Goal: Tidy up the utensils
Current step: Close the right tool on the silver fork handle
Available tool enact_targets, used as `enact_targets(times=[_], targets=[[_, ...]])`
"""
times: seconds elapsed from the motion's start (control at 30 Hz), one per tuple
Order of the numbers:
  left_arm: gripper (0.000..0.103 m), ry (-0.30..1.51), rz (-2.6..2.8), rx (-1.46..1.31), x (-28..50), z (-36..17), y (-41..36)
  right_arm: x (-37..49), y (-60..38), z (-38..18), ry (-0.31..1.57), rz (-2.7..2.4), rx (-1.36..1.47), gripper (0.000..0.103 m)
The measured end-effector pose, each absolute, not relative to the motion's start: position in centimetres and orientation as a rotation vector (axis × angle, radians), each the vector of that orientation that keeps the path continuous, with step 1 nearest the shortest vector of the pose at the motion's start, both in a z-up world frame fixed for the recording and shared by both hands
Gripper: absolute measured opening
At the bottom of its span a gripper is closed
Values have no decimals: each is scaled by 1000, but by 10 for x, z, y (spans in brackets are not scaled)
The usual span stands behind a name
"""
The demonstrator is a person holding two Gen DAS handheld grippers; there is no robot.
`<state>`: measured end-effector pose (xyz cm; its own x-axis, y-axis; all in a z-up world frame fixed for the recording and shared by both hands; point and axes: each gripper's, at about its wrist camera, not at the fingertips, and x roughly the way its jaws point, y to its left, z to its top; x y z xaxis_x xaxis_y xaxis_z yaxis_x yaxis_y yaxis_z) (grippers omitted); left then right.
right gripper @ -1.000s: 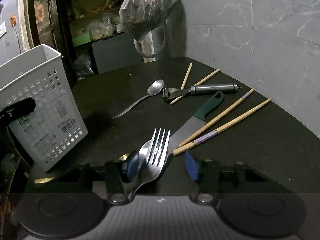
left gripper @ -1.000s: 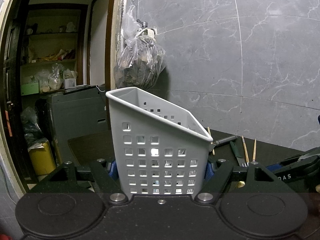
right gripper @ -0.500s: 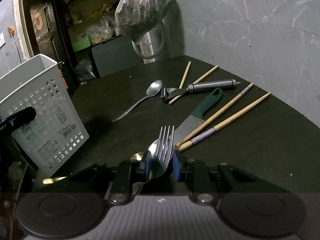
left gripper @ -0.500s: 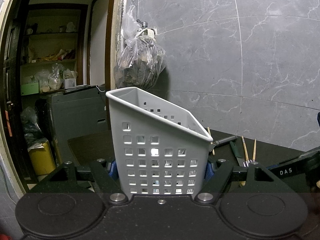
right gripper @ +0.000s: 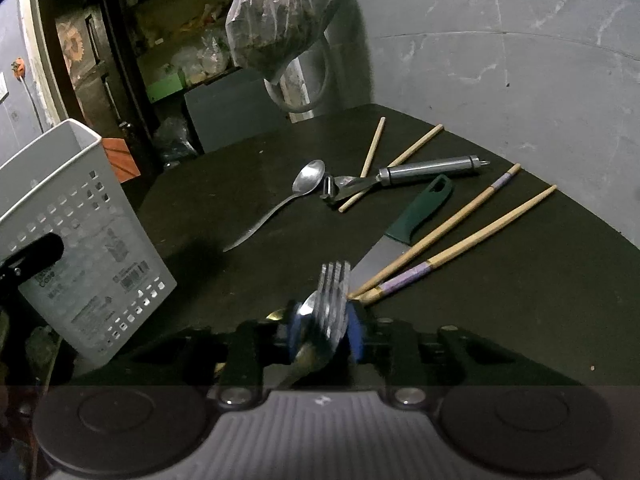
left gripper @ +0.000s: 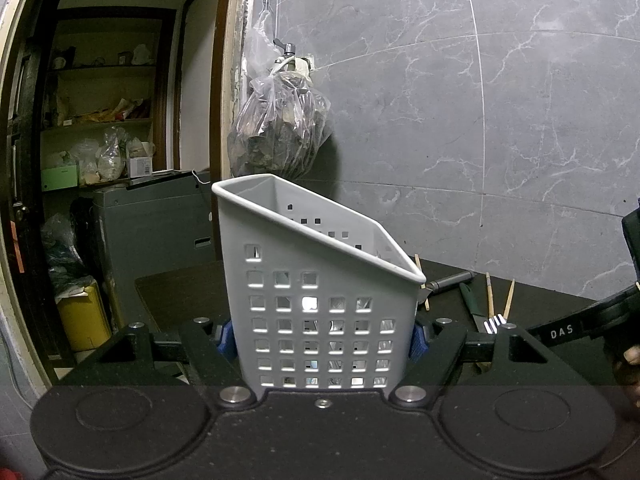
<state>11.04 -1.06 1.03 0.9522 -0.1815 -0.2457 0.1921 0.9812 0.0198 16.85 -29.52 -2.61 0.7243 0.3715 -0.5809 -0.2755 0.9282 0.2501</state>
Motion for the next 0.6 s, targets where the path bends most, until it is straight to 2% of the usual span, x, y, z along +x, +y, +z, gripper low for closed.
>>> enact_targets(times=[0.2, 0.6], targets=[[76, 246, -190, 44, 111, 10, -11, 168, -303, -27, 666, 347, 199, 14], [76, 246, -191, 45, 111, 10, -11, 166, -306, -29, 658, 297, 201, 20]])
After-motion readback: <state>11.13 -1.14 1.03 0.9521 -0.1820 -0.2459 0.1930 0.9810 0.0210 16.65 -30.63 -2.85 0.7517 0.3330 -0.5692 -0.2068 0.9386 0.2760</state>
